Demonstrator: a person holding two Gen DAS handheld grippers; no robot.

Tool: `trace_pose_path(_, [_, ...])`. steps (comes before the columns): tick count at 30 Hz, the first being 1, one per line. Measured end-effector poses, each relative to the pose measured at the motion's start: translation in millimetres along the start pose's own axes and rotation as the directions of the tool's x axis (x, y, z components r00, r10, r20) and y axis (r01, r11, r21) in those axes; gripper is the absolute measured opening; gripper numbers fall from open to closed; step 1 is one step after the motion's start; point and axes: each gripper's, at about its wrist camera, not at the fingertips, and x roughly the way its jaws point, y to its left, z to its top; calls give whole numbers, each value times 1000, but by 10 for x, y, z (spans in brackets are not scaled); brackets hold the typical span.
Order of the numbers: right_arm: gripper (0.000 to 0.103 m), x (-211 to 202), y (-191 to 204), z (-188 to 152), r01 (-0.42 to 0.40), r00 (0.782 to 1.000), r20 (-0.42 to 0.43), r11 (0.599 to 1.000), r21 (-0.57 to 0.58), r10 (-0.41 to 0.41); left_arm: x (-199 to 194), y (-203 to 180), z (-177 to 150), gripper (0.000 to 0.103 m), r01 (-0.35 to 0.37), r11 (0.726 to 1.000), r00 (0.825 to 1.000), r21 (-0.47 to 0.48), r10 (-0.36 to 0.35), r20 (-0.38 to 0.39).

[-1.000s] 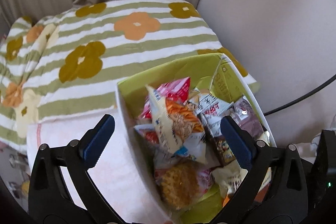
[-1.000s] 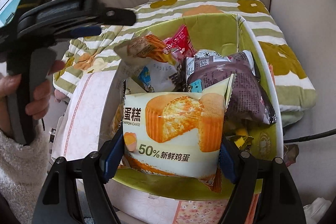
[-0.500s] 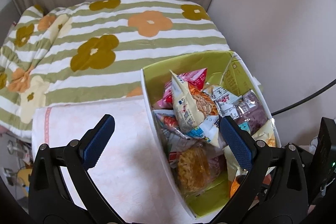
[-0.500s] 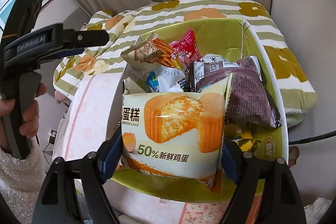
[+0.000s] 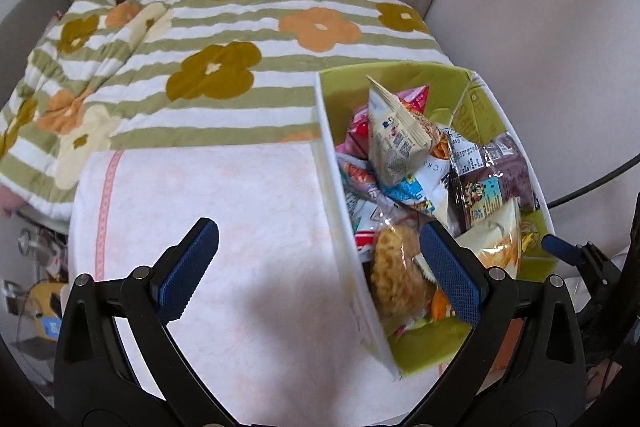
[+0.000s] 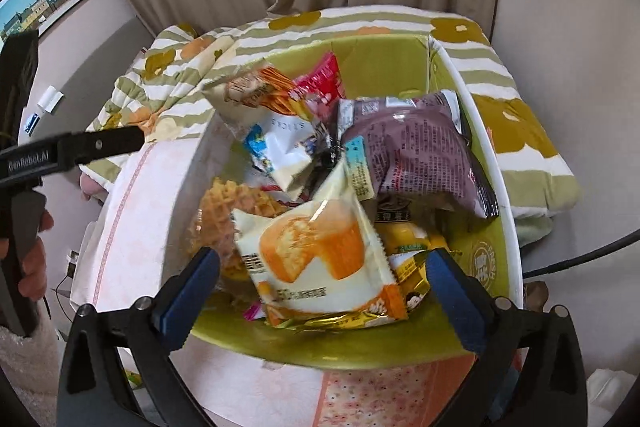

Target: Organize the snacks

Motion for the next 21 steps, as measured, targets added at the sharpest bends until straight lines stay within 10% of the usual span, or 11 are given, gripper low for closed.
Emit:
trace_pose_path(10, [102, -844, 567, -48, 60, 976, 211, 998, -20, -55, -1200, 208, -328, 100, -16, 1000, 974, 16, 12, 224])
trace_pose_path(21, [102, -1730, 1347, -480, 132, 904, 411, 991, -10, -117, -2355, 328, -1227, 103, -145, 987, 860, 63, 94, 501])
